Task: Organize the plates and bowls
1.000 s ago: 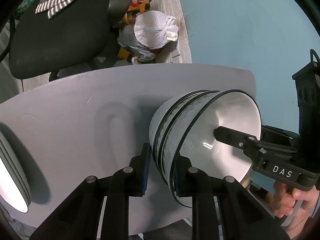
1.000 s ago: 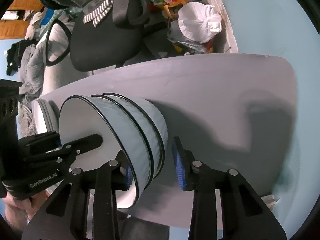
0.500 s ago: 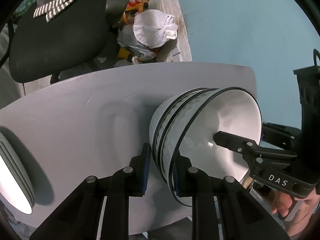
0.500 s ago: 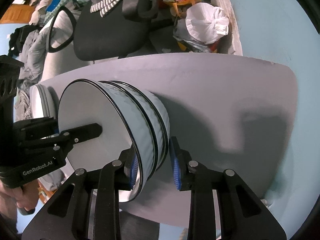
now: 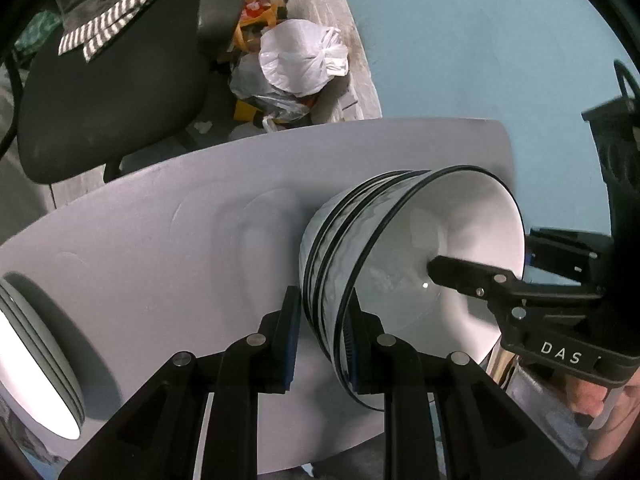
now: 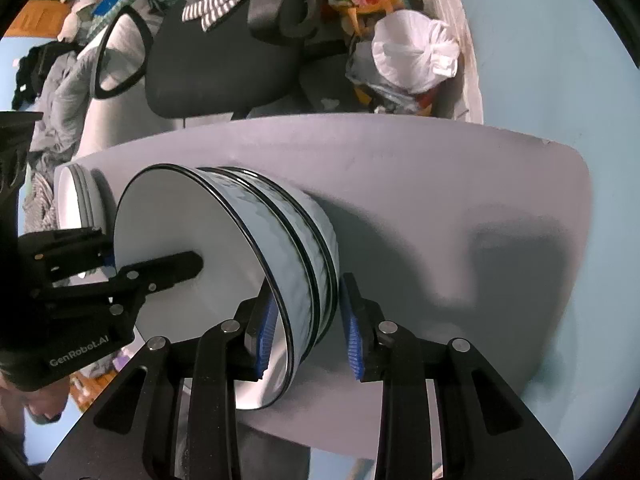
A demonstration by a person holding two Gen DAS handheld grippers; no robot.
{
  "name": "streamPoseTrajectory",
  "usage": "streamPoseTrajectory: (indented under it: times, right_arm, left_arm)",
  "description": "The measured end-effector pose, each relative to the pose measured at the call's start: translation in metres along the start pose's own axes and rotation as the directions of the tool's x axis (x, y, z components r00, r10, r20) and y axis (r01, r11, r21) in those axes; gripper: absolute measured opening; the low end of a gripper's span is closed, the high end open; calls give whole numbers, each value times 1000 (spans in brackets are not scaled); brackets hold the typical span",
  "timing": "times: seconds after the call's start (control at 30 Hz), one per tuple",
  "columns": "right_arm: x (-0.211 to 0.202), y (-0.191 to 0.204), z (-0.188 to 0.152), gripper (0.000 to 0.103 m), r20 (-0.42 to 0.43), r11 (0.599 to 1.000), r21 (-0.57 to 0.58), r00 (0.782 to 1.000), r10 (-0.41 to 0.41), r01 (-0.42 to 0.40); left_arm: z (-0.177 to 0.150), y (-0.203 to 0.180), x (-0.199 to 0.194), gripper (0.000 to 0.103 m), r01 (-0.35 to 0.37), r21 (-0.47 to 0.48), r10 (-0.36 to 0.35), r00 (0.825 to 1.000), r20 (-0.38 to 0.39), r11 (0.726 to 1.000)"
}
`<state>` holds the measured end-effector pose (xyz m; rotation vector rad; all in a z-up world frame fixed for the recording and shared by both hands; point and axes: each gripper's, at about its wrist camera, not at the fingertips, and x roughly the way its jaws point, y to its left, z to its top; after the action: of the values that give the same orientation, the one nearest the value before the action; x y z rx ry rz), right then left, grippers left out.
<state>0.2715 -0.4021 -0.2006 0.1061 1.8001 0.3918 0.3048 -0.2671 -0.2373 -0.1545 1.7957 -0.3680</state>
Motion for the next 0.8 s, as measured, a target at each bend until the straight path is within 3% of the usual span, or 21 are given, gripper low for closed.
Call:
streamPoseTrajectory:
  times: [0.23, 0.43, 0.8]
  right_arm:
    - [1, 0, -7, 28, 7, 1000, -9, 1000, 0, 0]
    - [0, 0, -10, 20, 17, 1000, 12, 1000, -18, 18]
    - [-2, 5, -13, 17, 11, 998, 36, 999, -48, 48]
  left_arm:
    - [-3, -5, -1, 19, -29, 39, 29, 1000, 10, 999]
    - [-2, -6, -3, 20, -33, 35, 32, 999, 14, 999]
    - [-7, -11, -6, 20, -62, 55, 61, 998, 6, 997]
